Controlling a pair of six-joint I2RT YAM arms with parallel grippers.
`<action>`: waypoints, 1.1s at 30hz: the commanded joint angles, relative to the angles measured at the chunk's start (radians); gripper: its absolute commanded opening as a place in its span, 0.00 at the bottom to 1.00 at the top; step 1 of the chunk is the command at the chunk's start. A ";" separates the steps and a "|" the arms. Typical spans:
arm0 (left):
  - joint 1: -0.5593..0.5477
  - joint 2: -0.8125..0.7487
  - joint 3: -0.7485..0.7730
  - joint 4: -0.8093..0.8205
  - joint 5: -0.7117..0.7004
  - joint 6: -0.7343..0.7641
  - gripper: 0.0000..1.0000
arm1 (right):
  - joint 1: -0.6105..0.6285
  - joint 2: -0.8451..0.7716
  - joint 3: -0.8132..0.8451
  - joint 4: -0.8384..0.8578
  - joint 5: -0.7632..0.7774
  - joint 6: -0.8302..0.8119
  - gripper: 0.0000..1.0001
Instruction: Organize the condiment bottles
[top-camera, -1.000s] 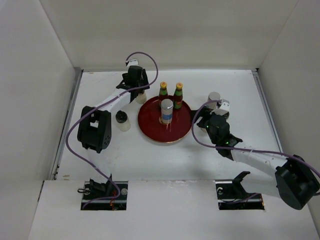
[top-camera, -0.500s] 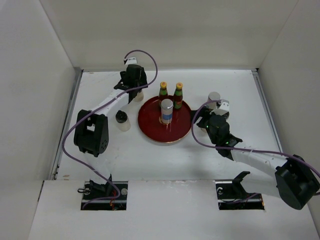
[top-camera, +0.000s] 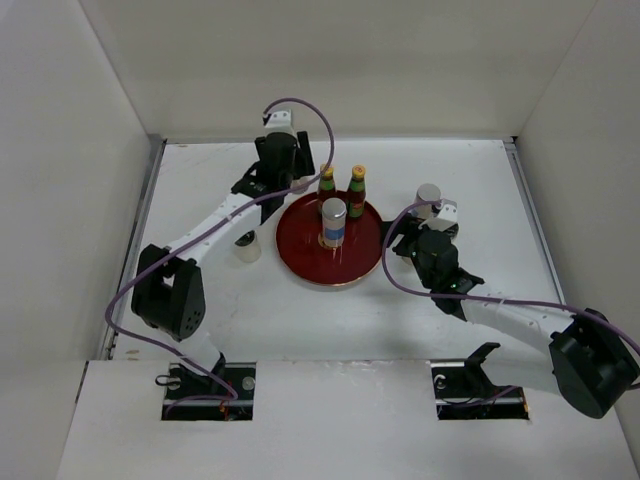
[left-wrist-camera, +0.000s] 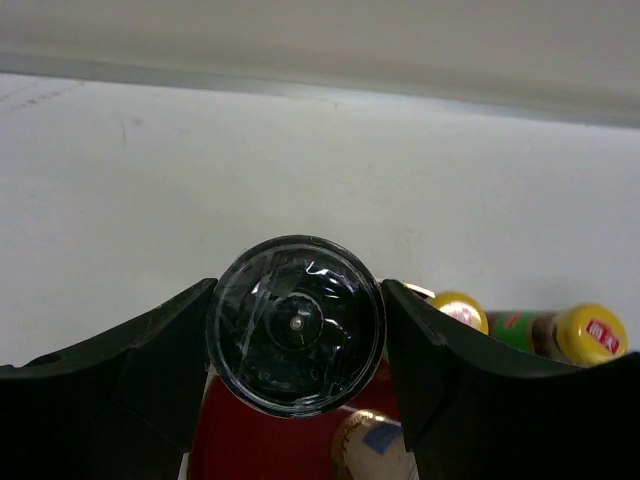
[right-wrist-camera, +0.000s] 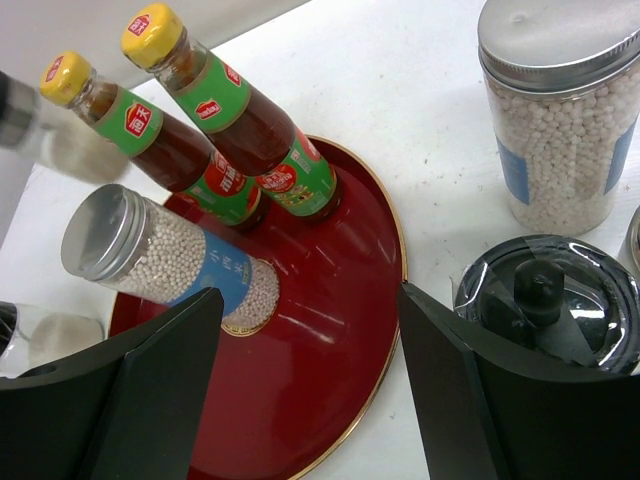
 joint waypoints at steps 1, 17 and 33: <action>-0.029 -0.032 -0.032 0.076 -0.001 -0.014 0.35 | 0.009 0.008 0.015 0.066 0.003 -0.004 0.77; -0.073 0.048 -0.135 0.153 0.019 -0.046 0.35 | 0.010 0.005 0.018 0.060 -0.002 -0.007 0.77; -0.099 -0.081 -0.249 0.129 -0.081 -0.043 0.80 | 0.010 0.002 0.017 0.066 0.006 -0.013 0.83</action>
